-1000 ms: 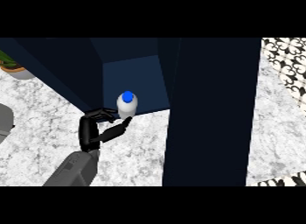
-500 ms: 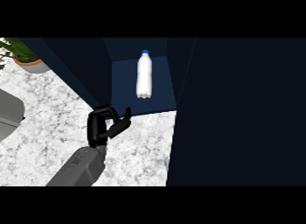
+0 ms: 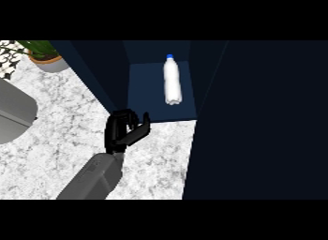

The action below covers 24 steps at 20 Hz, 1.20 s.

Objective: Pick up the bottled water, place it into the cabinet and close the cabinet

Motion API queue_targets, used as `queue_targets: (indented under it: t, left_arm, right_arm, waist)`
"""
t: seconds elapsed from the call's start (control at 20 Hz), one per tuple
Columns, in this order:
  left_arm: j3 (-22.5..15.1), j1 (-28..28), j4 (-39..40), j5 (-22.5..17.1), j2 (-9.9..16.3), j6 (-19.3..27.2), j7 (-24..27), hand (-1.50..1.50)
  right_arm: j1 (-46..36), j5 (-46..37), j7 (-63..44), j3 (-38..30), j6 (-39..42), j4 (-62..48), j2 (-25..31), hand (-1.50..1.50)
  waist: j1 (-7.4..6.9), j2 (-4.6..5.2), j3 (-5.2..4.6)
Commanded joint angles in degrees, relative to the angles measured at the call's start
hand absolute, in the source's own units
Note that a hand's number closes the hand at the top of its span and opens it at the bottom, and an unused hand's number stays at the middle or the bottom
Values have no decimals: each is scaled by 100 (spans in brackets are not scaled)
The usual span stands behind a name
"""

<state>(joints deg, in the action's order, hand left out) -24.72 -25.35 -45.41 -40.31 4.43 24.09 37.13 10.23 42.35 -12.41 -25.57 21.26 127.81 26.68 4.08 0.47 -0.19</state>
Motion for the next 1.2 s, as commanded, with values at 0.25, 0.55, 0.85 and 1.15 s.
queue_targets:
  t: [0.25, 0.55, 0.85, 1.15]
  left_arm:
    - [-237, 12, -847, -14, -228, -1476, 177, 150]
    - [-390, 576, -1603, 153, 207, -1781, -99, -150]
    - [-429, 1252, -2568, 132, 820, -2104, -420, -150]
    - [-607, 2374, -3527, 230, 1389, -2302, -205, -150]
  right_arm:
    - [853, 182, -428, -6, 174, 1181, -268, 150]
    - [1034, -50, -617, 480, -10, 1852, -686, 150]
    - [865, 317, -731, 165, -36, 1830, -238, 150]
    - [821, -4, -887, 993, 99, 2018, -145, 150]
  waist:
    - [-328, -81, 17]
    - [-389, -82, 16]
    - [-368, -94, 16]
    - [-452, -103, 13]
